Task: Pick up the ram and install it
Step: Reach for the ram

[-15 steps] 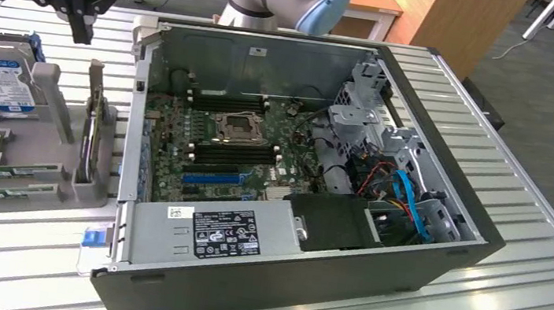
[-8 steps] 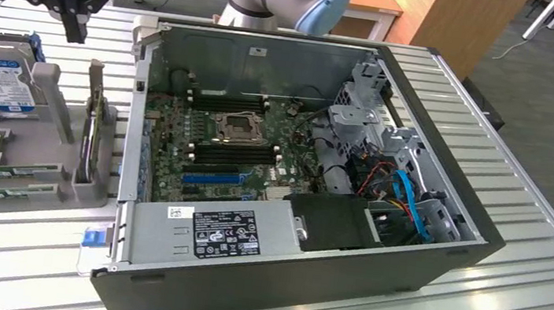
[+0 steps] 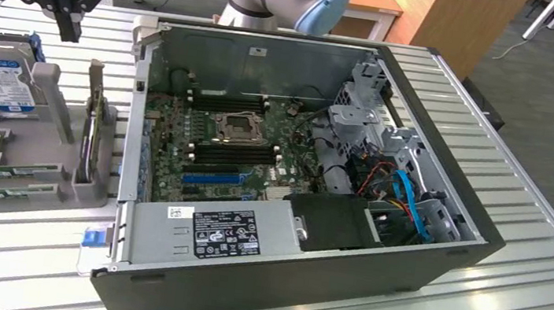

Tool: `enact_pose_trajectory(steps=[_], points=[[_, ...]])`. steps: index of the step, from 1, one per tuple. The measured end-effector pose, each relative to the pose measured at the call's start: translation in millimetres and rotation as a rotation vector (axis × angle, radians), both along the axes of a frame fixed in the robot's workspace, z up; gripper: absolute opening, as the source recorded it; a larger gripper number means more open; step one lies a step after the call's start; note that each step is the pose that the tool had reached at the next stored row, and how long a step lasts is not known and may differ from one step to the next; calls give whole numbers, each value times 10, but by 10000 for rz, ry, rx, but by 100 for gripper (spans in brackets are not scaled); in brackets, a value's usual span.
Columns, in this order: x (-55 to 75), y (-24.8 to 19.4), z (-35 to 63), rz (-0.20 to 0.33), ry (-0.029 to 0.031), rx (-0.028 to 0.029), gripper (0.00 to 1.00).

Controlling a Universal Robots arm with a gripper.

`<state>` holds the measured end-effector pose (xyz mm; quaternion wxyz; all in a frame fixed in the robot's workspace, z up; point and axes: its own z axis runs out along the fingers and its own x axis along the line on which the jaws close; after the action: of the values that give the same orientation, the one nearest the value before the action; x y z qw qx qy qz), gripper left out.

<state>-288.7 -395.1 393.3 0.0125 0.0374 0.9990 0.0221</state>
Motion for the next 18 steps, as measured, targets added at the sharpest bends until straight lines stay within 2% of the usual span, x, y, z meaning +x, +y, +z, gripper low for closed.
enact_pose_trajectory(steps=[18], points=[[-204,6,0,-9,1,-1,10]])
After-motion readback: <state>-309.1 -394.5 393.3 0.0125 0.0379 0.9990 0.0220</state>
